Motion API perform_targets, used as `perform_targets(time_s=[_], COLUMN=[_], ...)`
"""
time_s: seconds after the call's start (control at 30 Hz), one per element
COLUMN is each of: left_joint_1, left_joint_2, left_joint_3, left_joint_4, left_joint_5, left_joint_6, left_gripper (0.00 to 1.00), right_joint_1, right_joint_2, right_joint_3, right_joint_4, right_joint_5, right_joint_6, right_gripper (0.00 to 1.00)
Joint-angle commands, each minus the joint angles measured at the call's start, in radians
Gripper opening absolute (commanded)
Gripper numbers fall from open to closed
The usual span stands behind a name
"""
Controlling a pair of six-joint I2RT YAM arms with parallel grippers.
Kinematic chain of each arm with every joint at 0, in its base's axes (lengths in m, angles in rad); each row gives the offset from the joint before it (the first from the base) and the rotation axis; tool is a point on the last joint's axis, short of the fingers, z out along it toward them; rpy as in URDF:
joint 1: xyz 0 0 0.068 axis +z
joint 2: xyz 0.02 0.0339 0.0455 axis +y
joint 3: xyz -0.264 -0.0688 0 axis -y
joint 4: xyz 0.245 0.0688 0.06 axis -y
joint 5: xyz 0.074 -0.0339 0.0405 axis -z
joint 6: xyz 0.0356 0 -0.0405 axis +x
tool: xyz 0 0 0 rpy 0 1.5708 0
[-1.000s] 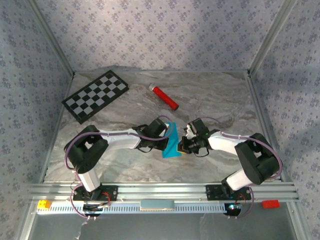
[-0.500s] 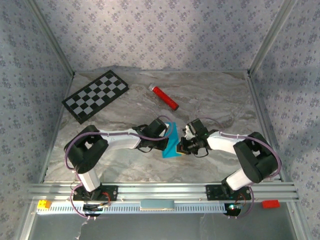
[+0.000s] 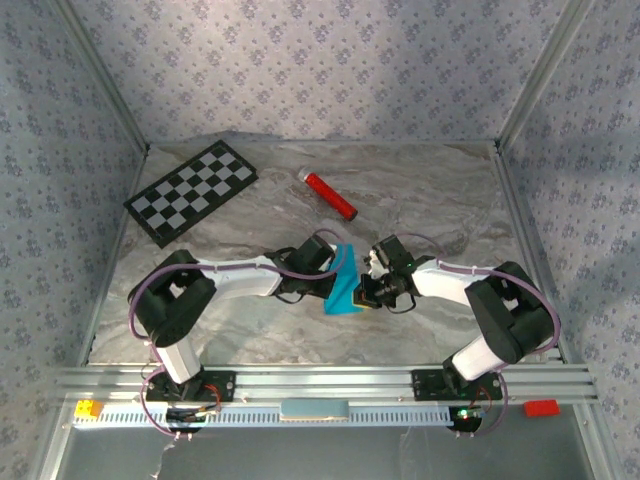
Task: Fold a paper plane with a square sheet of paper (pick it up from the middle)
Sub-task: Fold the triangle a second time at the center of the table.
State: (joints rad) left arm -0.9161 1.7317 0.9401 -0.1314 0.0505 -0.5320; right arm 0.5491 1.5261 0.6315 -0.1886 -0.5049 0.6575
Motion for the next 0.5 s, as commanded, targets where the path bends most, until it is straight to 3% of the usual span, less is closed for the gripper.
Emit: perform_targets(time_s=[0.0, 0.47], left_joint_1=[0.002, 0.002], left_joint_2=[0.002, 0.011], left_joint_3=[0.029, 0.033], left_joint_4=[-0.023, -0.045], left_joint_5=[-0.026, -0.037], left_joint_6=[0.020, 0.017], left_gripper=[0.00, 0.00], right_joint_1=[-0.003, -0.005], right_joint_2=[0.023, 0.016], right_joint_3=[0.003, 0.006], right_joint_4=[-0.074, -0.079], right_joint_5=[0.052, 0.054], right_joint_6=[-0.021, -0.021], right_gripper=[0.00, 0.00])
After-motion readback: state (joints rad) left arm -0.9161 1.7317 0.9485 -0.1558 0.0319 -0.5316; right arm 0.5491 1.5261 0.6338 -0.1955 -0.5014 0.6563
